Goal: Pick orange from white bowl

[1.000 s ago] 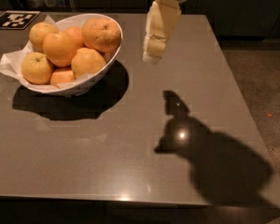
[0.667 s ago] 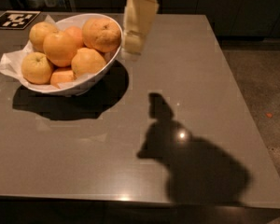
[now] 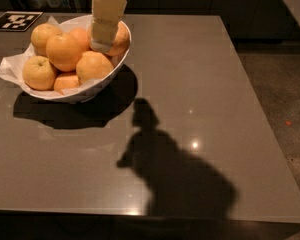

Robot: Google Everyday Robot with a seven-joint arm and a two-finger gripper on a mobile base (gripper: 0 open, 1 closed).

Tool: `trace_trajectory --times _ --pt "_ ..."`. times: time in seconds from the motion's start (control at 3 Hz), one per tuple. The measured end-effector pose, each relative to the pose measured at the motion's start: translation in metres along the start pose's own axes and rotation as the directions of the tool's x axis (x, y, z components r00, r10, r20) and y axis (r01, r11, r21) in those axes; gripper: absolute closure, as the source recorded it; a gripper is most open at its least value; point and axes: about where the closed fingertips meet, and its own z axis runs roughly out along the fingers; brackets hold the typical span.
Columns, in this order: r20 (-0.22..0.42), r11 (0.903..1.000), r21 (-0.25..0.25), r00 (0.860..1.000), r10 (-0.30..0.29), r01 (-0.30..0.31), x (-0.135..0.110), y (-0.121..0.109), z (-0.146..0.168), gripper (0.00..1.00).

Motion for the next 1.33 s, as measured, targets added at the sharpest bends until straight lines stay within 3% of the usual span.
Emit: trace_trajectory --times 0.67,1.33 --pt "0.019 0.9961 -0.036 0.997 -0.08 0.081 -0.064 -0.018 0.041 0.0" --pt "0.005 0.9912 -0.072 0.994 -0.111 0.111 -0.098 -0.015 0.072 0.0"
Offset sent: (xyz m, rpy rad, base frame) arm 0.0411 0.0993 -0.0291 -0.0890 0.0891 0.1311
